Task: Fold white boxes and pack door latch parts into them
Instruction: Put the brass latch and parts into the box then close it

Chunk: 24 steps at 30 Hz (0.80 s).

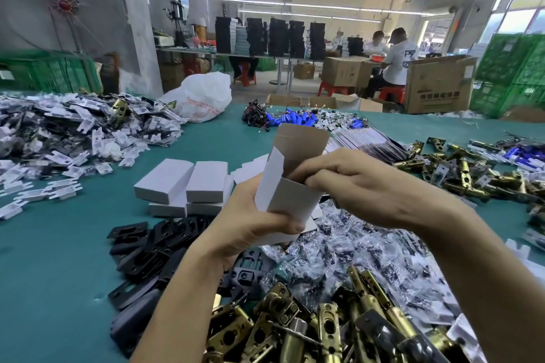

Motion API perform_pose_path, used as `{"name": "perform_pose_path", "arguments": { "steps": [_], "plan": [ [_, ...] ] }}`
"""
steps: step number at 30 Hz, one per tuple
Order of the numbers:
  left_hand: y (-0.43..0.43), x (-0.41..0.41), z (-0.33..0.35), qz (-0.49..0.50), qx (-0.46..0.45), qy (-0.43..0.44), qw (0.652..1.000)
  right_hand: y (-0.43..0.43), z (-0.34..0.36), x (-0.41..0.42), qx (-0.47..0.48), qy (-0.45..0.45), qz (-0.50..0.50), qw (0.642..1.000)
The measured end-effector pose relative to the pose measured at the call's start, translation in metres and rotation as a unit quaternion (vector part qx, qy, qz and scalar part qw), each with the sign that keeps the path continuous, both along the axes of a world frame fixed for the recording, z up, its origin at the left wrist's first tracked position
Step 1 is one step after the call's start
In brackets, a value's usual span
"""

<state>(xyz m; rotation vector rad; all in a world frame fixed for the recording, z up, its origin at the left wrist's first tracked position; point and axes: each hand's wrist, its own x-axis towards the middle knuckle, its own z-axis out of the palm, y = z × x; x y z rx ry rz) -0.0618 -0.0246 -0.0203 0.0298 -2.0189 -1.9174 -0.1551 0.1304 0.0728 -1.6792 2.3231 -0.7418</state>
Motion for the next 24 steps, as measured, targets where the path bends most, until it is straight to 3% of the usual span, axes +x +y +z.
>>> {"name": "perform_pose_path", "arguments": {
  "steps": [3,5,7,10,13,21,24],
  "plan": [
    [0.003,-0.001,0.001,0.02,0.033,-0.011,0.999,0.004,-0.007,-0.003,-0.05,-0.007,-0.001,0.999],
    [0.005,-0.001,0.002,0.014,0.07,-0.018,0.997,0.008,-0.014,-0.005,-0.189,0.019,-0.035,0.981],
    [0.006,0.002,0.003,-0.005,0.097,-0.022,0.995,0.014,-0.024,-0.009,-0.27,-0.01,-0.077,0.96],
    [0.008,0.005,0.003,-0.07,0.101,-0.045,0.991,0.024,-0.041,-0.012,-0.28,-0.149,-0.035,0.948],
    [0.012,0.005,0.002,-0.112,0.089,-0.072,0.987,0.03,-0.059,-0.01,-0.303,-0.287,0.013,0.908],
    [0.025,-0.009,-0.005,-0.036,-0.078,-0.073,0.994,0.044,-0.091,-0.013,-0.301,-0.226,-0.059,0.925],
    [0.027,-0.01,-0.001,0.01,-0.045,0.0,0.999,0.05,-0.098,-0.012,-0.338,-0.259,-0.069,0.902]
  ]
}}
